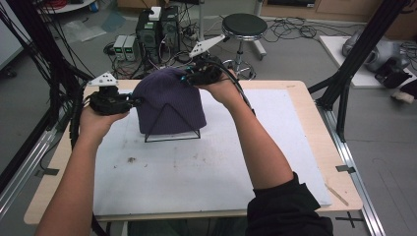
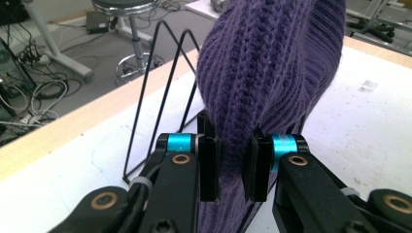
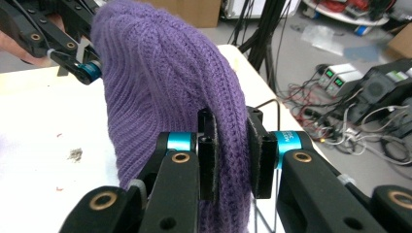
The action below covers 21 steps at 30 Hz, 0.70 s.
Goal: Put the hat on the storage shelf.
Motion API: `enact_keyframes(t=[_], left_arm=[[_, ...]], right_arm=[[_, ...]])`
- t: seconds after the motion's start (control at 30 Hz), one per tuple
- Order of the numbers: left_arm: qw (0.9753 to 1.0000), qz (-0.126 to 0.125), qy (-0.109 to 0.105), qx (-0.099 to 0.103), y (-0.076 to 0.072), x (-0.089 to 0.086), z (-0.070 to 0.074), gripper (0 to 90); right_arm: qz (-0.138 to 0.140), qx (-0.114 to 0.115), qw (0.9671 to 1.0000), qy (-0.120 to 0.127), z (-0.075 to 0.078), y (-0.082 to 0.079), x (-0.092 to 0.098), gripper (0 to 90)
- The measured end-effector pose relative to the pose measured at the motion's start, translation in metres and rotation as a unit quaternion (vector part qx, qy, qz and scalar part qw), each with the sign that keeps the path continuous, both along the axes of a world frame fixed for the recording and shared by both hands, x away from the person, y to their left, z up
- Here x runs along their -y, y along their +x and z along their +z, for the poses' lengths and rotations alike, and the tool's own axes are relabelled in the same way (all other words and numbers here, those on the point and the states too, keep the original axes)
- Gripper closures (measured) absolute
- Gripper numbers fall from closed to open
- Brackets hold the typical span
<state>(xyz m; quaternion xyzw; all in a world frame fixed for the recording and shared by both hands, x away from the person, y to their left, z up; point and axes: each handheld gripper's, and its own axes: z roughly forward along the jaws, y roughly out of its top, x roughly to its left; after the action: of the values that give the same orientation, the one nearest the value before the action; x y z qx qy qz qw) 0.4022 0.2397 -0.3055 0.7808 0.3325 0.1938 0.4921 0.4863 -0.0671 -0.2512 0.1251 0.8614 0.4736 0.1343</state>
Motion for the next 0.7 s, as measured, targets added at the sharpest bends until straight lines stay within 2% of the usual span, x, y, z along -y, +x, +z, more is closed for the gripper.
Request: enact_keyframes(t=[0.27, 0.33, 0.4, 0.47, 0.57, 0.63, 0.7], left_arm=[[0.9999, -0.001, 0.005, -0.015, -0.001, 0.001, -0.019, 78.7], [0.9999, 0.002, 0.002, -0.016, -0.001, 0.001, -0.022, 78.1], [0.9999, 0.005, 0.003, -0.016, -0.002, 0.001, -0.022, 76.1], [0.9999, 0.008, 0.005, -0.013, -0.003, 0.002, -0.021, 71.5], [0.9997, 0.022, 0.005, -0.007, -0.005, 0.001, -0.017, 56.7], [0.9995, 0.03, 0.0, 0.0, -0.007, 0.0, -0.013, 50.9], [0.9994, 0.035, -0.003, 0.007, -0.01, -0.001, -0.008, 43.6]], right_arm=[[0.004, -0.021, 0.9997, -0.008, -0.022, -0.003, 0.003, 77.5], [0.005, -0.017, 0.9998, 0.001, -0.025, -0.005, 0.004, 76.6], [0.002, -0.023, 0.9997, -0.002, -0.028, -0.005, 0.004, 69.7], [-0.013, -0.026, 0.9996, -0.004, -0.028, -0.005, 0.004, 57.6], [-0.029, -0.028, 0.9992, -0.005, -0.026, -0.005, 0.008, 42.5], [-0.037, -0.038, 0.9986, 0.001, -0.023, -0.005, 0.013, 37.5], [-0.047, -0.031, 0.9984, 0.012, -0.016, -0.009, 0.024, 32.7]])
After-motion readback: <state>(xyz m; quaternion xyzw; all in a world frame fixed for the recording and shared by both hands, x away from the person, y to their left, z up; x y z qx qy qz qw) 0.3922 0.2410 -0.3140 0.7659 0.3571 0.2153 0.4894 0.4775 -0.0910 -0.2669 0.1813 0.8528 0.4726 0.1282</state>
